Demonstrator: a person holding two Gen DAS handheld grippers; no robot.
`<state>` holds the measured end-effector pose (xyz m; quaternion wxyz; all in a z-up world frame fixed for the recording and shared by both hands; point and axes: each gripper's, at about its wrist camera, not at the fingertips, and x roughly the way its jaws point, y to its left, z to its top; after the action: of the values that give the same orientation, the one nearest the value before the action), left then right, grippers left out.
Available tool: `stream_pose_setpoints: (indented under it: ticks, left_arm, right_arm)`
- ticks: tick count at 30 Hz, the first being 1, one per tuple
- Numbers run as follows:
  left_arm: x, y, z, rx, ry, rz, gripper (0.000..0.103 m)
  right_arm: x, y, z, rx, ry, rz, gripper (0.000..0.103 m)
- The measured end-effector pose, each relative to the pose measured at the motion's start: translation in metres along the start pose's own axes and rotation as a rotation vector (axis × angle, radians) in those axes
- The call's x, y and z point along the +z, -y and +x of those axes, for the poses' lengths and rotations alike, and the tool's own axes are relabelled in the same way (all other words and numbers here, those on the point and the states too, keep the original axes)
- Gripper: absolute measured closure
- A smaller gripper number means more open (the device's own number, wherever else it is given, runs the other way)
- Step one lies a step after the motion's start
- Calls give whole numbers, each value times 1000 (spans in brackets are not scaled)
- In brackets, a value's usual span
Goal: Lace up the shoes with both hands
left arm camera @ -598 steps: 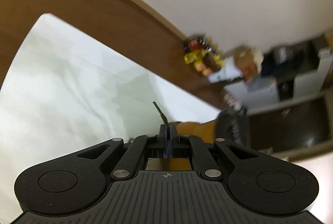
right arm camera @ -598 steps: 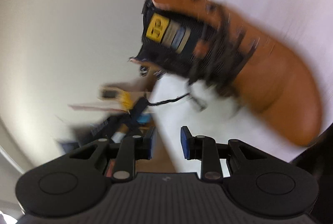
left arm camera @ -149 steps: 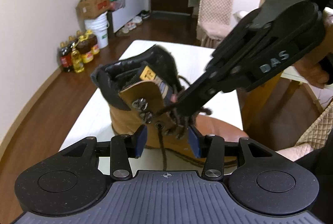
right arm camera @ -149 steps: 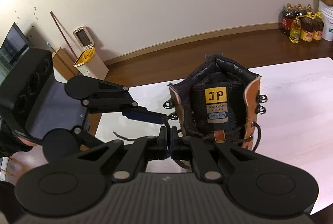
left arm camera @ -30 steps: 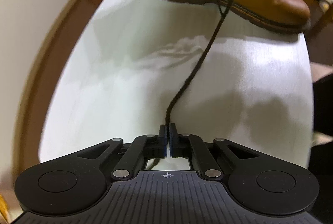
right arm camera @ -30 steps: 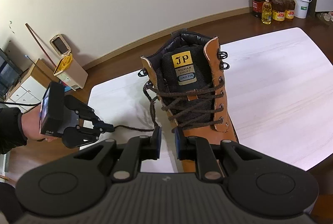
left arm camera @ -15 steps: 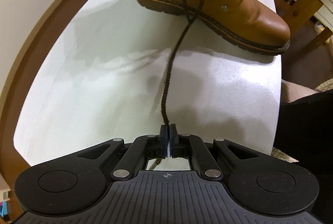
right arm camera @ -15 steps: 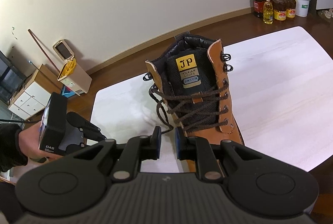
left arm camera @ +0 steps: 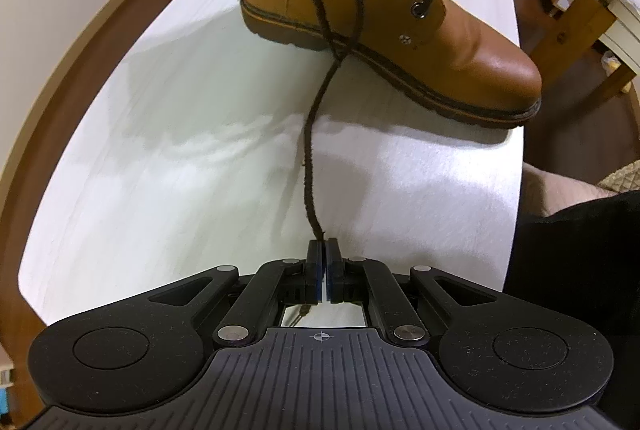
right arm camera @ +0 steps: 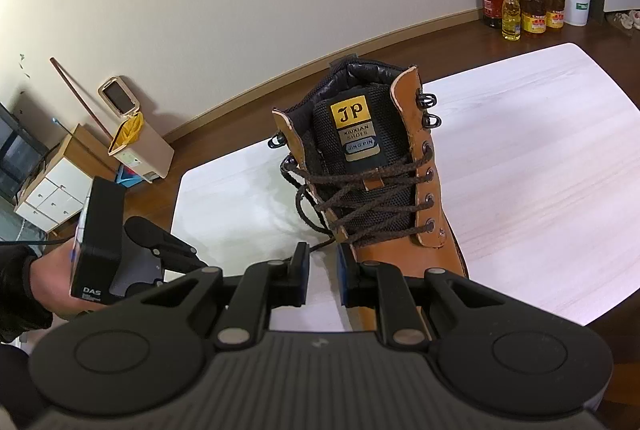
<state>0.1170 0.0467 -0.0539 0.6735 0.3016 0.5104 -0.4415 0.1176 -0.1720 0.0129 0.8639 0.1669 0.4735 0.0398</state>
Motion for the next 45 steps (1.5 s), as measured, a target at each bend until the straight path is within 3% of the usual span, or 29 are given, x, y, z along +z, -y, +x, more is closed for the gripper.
stream_pose_setpoints:
  ticks: [4,7,8,10,13,19,24,28,32,34,35,38,39,40,42,43,45]
  left_arm:
    - [5,-1,-2,0,32,-42,102]
    - [6,-6,-9,-49,71,-142,102]
    - [5,-10,-13,-96,98,-220,102]
    - [-2,-23,-23,-275,183,-452,102]
    - [-16,-36,-25,-496,261,-726,102]
    - [-35,-47,-19,-730,337,-1054,102]
    - [-31,-52,-17,-811,359,-1147,102]
    - [-21,-50,-20,-833,365,-1131,102]
    - [-14,-46,-23,-837,374,-1112,102]
    - [-12,-45,-25,-838,378,-1106,102]
    - [-12,-43,-28,-828,372,-1079,102]
    - [4,-34,-45,-678,334,-834,98]
    - [6,-33,-47,-657,330,-800,90]
    - [14,-23,-61,-553,328,-619,80]
    - [28,-7,-79,-419,342,-355,78]
    - [34,1,-86,-371,355,-242,78]
    - [41,12,-95,-320,377,-110,78]
  right_arm:
    - [-1,2,2,-4,-9,6,85]
    - [-3,5,3,0,-19,25,84]
    - [-4,7,2,5,-21,39,83]
    - [-7,12,1,19,-22,81,82]
    - [-13,20,0,65,-30,140,82]
    - [-28,25,3,142,-59,167,82]
    - [-32,19,6,233,-62,144,82]
    - [-29,2,9,255,-56,48,82]
    - [-27,-11,16,216,-62,-28,83]
    - [-26,-13,17,203,-66,-51,99]
    - [-25,-15,17,192,-70,-69,99]
    - [-23,-21,9,126,-84,-163,99]
    - [-21,-22,4,105,-86,-197,99]
    - [-20,-23,0,85,-88,-225,99]
    - [-18,-25,-8,53,-90,-271,99]
    - [-16,-26,-16,28,-88,-309,99]
    - [-14,-30,-30,-18,-86,-382,99]
